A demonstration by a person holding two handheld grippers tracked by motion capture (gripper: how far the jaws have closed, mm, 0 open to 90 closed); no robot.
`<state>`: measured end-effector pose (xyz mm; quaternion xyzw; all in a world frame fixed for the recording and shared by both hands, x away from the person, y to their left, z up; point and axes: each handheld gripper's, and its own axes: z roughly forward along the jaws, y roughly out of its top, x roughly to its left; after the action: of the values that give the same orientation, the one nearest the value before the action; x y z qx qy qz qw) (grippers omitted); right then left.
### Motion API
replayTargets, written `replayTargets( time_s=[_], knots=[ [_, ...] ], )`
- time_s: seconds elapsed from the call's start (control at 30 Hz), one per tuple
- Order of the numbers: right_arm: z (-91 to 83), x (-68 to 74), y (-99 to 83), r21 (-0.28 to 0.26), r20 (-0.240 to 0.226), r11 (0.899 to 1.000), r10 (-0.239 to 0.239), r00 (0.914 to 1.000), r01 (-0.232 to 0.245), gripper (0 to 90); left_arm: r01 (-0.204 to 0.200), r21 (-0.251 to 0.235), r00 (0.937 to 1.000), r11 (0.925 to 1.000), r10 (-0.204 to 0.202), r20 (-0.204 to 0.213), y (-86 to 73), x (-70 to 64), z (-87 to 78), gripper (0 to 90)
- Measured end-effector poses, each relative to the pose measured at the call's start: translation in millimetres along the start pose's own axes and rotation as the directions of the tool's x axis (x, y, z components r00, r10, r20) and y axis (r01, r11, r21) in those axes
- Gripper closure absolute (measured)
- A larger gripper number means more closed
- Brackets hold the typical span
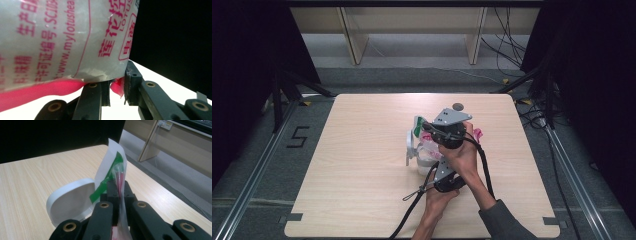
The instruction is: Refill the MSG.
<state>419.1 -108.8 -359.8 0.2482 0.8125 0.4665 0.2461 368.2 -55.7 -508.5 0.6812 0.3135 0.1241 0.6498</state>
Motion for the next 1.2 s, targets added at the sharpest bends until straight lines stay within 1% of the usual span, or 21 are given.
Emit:
replayTargets(
  time_s=[0.17, 0.2, 0.3, 0.33, 0.47, 0.5, 0.53, 0.6, 0.63, 0.7, 0.73, 0.8, 0.9, 0.93, 1.0, 1.03, 1.07, 1.1, 1.13, 1.17, 1.2],
  knots=[
    [0.9, 0.7, 0.0, 0.001, -0.009, 1.000, -0.011, 0.9999, 0.011, 89.8, -0.007, 0.012, 1.0000, 0.9999, 0.007, -0.002, 0.4, 0.0, -0.9, 77.3],
    [0.4, 1.8, -0.3, 0.003, -0.004, 1.000, 0.006, 1.0000, -0.006, 89.8, -0.009, 0.013, 1.0000, 0.9999, 0.009, -0.002, 0.4, -0.1, -0.9, 77.3],
    [1.0, 1.0, -0.6, 0.001, -0.004, 1.000, 0.001, 1.0000, -0.001, 89.8, -0.012, 0.015, 0.9999, 0.9998, 0.012, -0.002, 0.3, -0.1, -0.9, 77.2],
    [1.8, -1.2, -0.4, -0.011, 0.004, 0.999, -0.031, 0.9995, 0.031, 89.8, -0.014, 0.013, 0.9999, 0.9998, 0.014, -0.003, 0.1, -0.3, -0.7, 77.3],
    [-0.6, -1.5, 0.2, -0.013, -0.012, 1.000, -0.008, 0.9999, 0.007, 89.8, -0.042, 0.016, 0.9989, 0.9990, 0.042, -0.019, 0.2, -0.7, -1.1, 77.2],
    [-0.2, -1.6, 0.3, -0.022, -0.003, 1.000, -0.017, 0.9999, 0.017, 89.8, -0.042, 0.012, 0.9989, 0.9990, 0.042, -0.021, 0.1, -0.5, -0.9, 77.2],
    [-0.2, 1.0, 0.0, -0.011, -0.010, 1.000, 0.009, 0.9999, -0.009, 89.8, -0.050, 0.020, 0.9986, 0.9986, 0.050, -0.019, 0.3, -0.1, -1.4, 77.2],
    [1.9, 0.9, -0.1, -0.007, -0.009, 1.000, -0.019, 0.9998, 0.019, 89.8, 0.017, -0.042, 0.9998, 0.9990, -0.017, -0.011, -0.6, -6.2, 3.1, 77.2],
    [2.3, 2.7, -0.7, 0.002, -0.006, 1.000, -0.002, 1.0000, 0.002, 89.8, 0.024, -0.051, 0.9996, 0.9984, -0.024, -0.014, -0.8, -7.0, 3.8, 77.2],
    [2.4, 1.3, -0.2, -0.005, -0.003, 1.000, -0.028, 0.9996, 0.028, 89.8, 0.025, -0.052, 0.9997, 0.9983, -0.025, -0.008, -0.4, -6.7, 3.6, 77.2],
    [1.3, 1.7, 0.3, 0.003, -0.017, 1.000, -0.016, 0.9997, 0.016, 89.8, 0.024, -0.042, 0.9995, 0.9988, -0.025, -0.019, 0.4, -7.2, 2.4, 77.3],
    [1.5, 1.3, 1.0, -0.012, -0.010, 1.000, -0.023, 0.9997, 0.023, 89.8, 0.021, -0.045, 0.9996, 0.9988, -0.022, -0.016, 0.8, -6.9, 2.5, 77.3],
    [2.4, 1.5, 0.4, 0.007, -0.017, 1.000, -0.011, 0.9998, 0.011, 89.8, 0.020, -0.040, 0.9997, 0.9990, -0.020, -0.011, 0.2, -7.4, 3.4, 77.2],
    [2.0, -0.3, 0.3, 0.001, -0.002, 1.000, -0.022, 0.9998, 0.022, 89.8, 0.022, -0.048, 0.9998, 0.9986, -0.022, 0.000, 0.0, -7.1, 4.8, 77.2],
    [0.3, -0.7, 0.2, -0.003, 0.006, 1.000, -0.002, 1.0000, 0.002, 89.8, 0.014, -0.046, 0.9999, 0.9989, -0.014, 0.005, 1.0, -7.2, 5.3, 77.3],
    [-0.8, -2.8, 1.0, 0.001, -0.003, 1.000, -0.018, 0.9998, 0.018, 89.8, -0.067, 0.024, 0.9977, 0.9974, 0.067, -0.009, 2.9, -1.4, 1.0, 77.3],
    [-1.3, -1.8, 1.1, -0.009, 0.010, 1.000, -0.001, 0.9999, 0.001, 89.8, -0.011, -0.025, 0.9999, 0.9996, 0.011, 0.007, 3.3, -5.7, 4.6, 77.3],
    [-1.6, -3.7, 2.0, -0.011, 0.010, 1.000, -0.016, 0.9998, 0.017, 89.8, 0.016, -0.052, 0.9999, 0.9985, -0.016, 0.007, 4.0, -8.0, 6.9, 77.3],
    [-2.2, -4.8, 2.6, -0.007, 0.005, 1.000, -0.025, 0.9997, 0.025, 89.8, 0.020, -0.047, 0.9998, 0.9987, -0.019, 0.003, 5.0, -8.8, 6.8, 77.3],
    [-1.9, -3.6, 2.6, -0.004, 0.011, 1.000, -0.013, 0.9999, 0.013, 89.8, -0.095, 0.041, 0.9955, 0.9947, 0.095, -0.004, 6.1, 0.1, 2.7, 77.2],
    [-1.6, -3.7, 2.9, 0.009, 0.002, 1.000, -0.015, 0.9999, 0.015, 89.8, -0.095, 0.056, 0.9953, 0.9939, 0.096, -0.014, 6.6, 0.3, 2.2, 77.2]
  ],
)
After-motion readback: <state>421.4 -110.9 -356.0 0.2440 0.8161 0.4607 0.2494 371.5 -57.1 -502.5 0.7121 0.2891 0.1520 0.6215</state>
